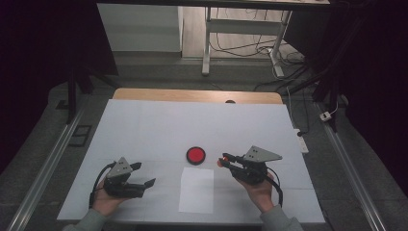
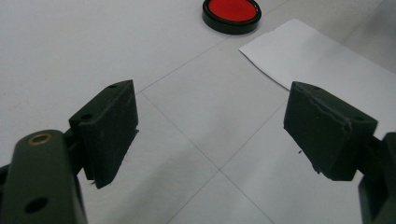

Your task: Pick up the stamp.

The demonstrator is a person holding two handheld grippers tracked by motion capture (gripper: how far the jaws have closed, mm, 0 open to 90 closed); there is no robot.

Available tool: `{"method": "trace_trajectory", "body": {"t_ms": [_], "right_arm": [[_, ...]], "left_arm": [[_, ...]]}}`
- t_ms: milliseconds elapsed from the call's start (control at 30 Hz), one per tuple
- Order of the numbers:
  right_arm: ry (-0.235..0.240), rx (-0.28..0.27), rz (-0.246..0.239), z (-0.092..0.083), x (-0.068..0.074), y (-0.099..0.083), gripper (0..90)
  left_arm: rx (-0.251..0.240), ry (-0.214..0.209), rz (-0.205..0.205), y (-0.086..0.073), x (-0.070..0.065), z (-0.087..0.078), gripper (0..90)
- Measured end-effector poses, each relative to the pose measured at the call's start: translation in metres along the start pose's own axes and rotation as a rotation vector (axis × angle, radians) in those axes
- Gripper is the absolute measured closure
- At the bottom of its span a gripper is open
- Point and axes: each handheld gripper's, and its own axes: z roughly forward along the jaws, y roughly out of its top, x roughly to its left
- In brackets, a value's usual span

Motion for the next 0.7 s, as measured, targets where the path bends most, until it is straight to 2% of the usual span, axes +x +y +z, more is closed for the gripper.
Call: {"method": "trace_trajectory", "body": {"t_ms": [400, 700], "right_arm": [[0.035, 0.011, 0.005, 0.009, 0.007, 0.000, 71.7], [0.068, 0.019, -0.012, 0.019, 0.018, 0.002, 71.7]], "left_arm": [[0.006, -0.001, 0.002, 0.000, 0.001, 0.002, 18.2], [0.005, 0.001, -0.002, -0.001, 0.001, 0.002, 18.2]]}}
